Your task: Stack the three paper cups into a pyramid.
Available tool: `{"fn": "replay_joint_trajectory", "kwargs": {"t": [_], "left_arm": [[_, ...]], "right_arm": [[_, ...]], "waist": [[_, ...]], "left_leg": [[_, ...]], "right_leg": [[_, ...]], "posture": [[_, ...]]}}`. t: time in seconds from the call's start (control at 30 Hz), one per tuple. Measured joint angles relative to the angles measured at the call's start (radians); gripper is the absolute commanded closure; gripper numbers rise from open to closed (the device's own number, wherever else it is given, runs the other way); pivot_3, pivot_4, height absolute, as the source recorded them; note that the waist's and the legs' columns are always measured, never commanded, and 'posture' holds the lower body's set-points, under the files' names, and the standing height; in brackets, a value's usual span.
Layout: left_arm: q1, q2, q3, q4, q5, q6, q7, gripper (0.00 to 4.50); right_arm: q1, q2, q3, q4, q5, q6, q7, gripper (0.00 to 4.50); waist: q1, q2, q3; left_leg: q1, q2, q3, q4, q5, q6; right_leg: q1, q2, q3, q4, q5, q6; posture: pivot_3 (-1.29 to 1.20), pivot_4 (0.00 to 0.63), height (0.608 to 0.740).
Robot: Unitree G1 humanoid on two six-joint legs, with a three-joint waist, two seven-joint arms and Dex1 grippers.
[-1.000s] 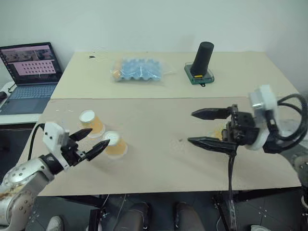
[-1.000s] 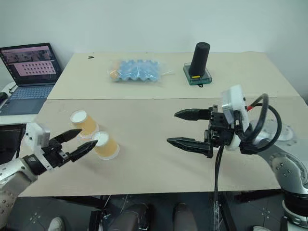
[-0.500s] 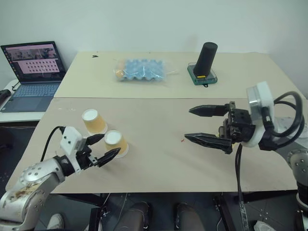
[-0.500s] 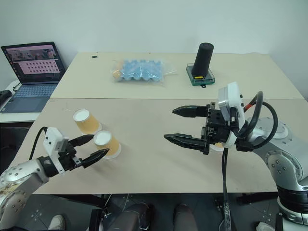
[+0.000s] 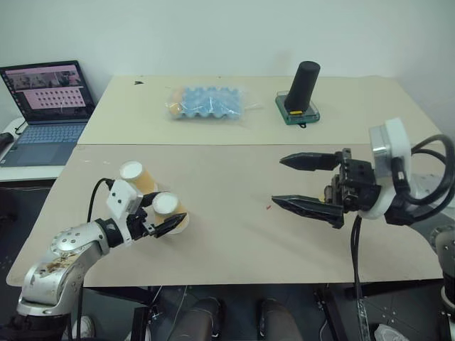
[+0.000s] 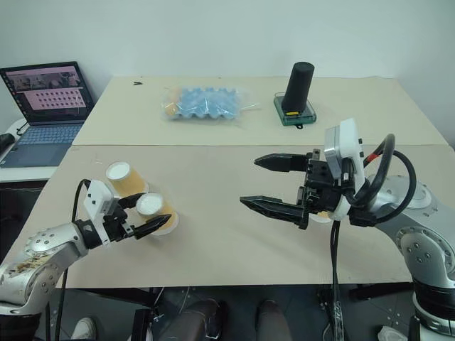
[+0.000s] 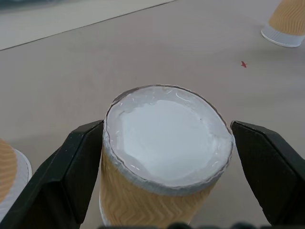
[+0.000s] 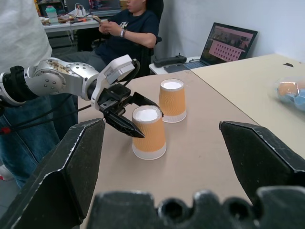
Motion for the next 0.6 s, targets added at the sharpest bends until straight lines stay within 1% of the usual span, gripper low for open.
{"fn": "replay_joint_trajectory", "kwargs": {"t": [0.17, 0.4, 0.57, 0.6], "left_arm": [[-0.040, -0.008, -0.001, 0.034, 0.011, 0.000, -0.007, 0.03], [-0.058, -0.016, -0.003, 0.058, 0.024, -0.001, -0.021, 0.03], [-0.065, -0.019, -0.010, 0.062, 0.026, -0.001, -0.026, 0.03], [-0.067, -0.020, -0.011, 0.064, 0.027, -0.001, -0.028, 0.55]], "right_arm": [[0.022, -0.023, 0.009, -0.038, -0.067, -0.001, 0.002, 0.00], [0.034, -0.046, 0.062, -0.051, -0.204, -0.014, 0.004, 0.00], [0.037, -0.046, 0.076, -0.051, -0.231, -0.018, 0.007, 0.00], [0.037, -0.046, 0.076, -0.051, -0.233, -0.018, 0.008, 0.00]], "waist": [[0.000, 0.000, 0.000], [0.000, 0.000, 0.000], [0.000, 0.000, 0.000], [0.000, 0.000, 0.000]], "left_leg": [[0.000, 0.000, 0.000, 0.000, 0.000, 0.000], [0.000, 0.000, 0.000, 0.000, 0.000, -0.001], [0.000, 0.000, 0.000, 0.000, 0.000, -0.001], [0.000, 0.000, 0.000, 0.000, 0.000, -0.001]], "right_leg": [[0.000, 0.000, 0.000, 0.000, 0.000, 0.000], [0.000, 0.000, 0.000, 0.001, 0.000, 0.000], [0.000, 0.000, 0.000, 0.001, 0.000, 0.000], [0.000, 0.000, 0.000, 0.001, 0.000, 0.000]], "posture": [[0.00, 0.150, 0.740], [0.00, 0.150, 0.740], [0.00, 0.150, 0.740], [0.00, 0.150, 0.740]]}}
